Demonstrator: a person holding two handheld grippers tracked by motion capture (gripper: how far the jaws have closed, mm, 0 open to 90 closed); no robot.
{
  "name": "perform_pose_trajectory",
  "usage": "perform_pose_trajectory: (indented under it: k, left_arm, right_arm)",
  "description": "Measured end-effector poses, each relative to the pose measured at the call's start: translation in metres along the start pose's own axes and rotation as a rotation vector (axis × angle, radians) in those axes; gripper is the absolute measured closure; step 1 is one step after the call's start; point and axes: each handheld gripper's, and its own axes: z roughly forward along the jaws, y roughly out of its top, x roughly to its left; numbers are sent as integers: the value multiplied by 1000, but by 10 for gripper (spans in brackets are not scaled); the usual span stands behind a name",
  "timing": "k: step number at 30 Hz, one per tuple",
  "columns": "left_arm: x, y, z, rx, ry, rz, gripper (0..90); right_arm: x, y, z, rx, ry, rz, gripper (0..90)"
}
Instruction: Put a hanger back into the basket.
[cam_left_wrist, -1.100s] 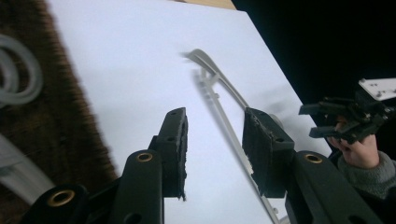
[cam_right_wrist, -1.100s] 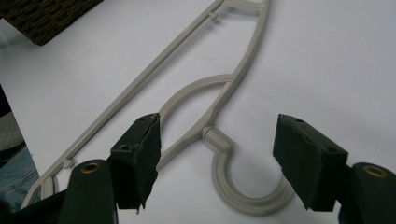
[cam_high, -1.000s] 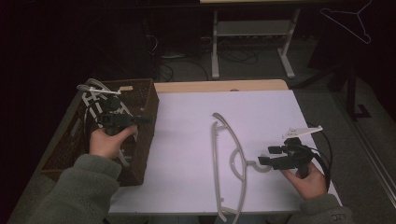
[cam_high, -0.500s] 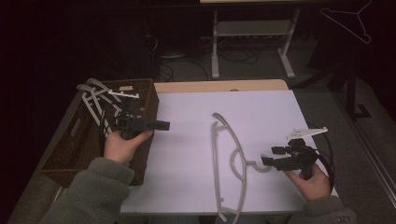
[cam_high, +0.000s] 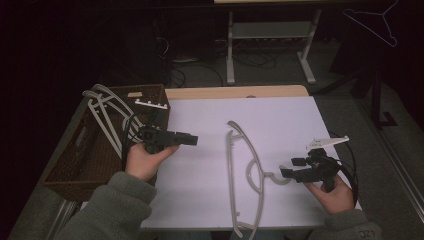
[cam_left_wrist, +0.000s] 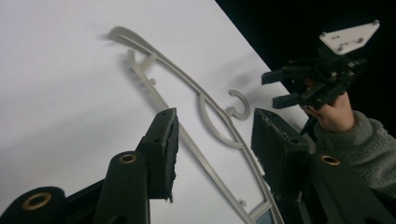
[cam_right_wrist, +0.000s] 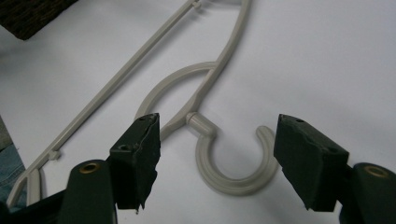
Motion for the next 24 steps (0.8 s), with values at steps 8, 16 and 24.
perform_pose_trajectory:
  k: [8,16,24]
  left_arm:
    - [-11,-4,29,32,-32,13,507]
    - [-18,-10,55,60,-60,21,499]
    - [-19,-18,78,87,-79,11,494]
  right_arm:
    - [-7,-2,11,67,-28,32,367]
    - [-6,-1,19,106,-46,24,456]
    - [-19,-2,26,152,-80,68,569]
